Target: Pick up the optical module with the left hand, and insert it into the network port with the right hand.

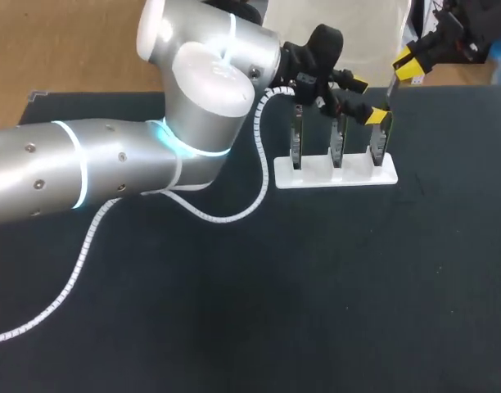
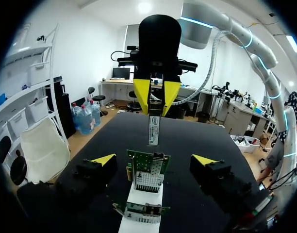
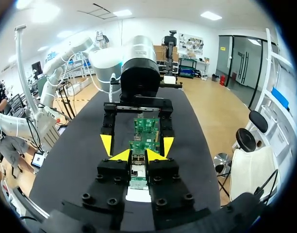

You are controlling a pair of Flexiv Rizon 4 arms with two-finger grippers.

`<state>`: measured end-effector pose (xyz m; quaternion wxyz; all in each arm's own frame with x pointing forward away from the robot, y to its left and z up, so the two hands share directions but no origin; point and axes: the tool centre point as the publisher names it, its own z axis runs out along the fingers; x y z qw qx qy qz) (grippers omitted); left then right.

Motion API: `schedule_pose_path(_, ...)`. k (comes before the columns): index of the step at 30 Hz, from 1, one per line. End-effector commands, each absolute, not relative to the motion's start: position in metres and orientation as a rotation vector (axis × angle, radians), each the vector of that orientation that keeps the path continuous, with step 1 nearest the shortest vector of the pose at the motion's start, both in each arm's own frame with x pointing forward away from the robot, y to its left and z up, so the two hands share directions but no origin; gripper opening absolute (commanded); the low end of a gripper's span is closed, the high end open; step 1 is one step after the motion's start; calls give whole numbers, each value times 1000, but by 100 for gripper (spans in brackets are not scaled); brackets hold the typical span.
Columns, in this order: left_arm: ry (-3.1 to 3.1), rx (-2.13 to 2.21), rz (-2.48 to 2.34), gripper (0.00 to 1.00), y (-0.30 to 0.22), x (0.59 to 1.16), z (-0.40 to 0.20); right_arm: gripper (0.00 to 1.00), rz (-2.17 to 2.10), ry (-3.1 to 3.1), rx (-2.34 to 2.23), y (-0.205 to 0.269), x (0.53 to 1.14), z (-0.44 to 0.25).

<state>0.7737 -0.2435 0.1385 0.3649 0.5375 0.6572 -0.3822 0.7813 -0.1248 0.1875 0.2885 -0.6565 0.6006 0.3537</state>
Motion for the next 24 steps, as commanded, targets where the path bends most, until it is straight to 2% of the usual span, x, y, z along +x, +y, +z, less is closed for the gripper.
schedule_pose_path(1, 1727, 1431, -982, 100, -249, 782, 138, 0, 934, 1607, -1748, -125, 778, 187)
schedule_pose_path(24, 1735, 1495, -952, 100, -244, 779, 135, 0, 929, 1607, -1750, -124, 777, 188)
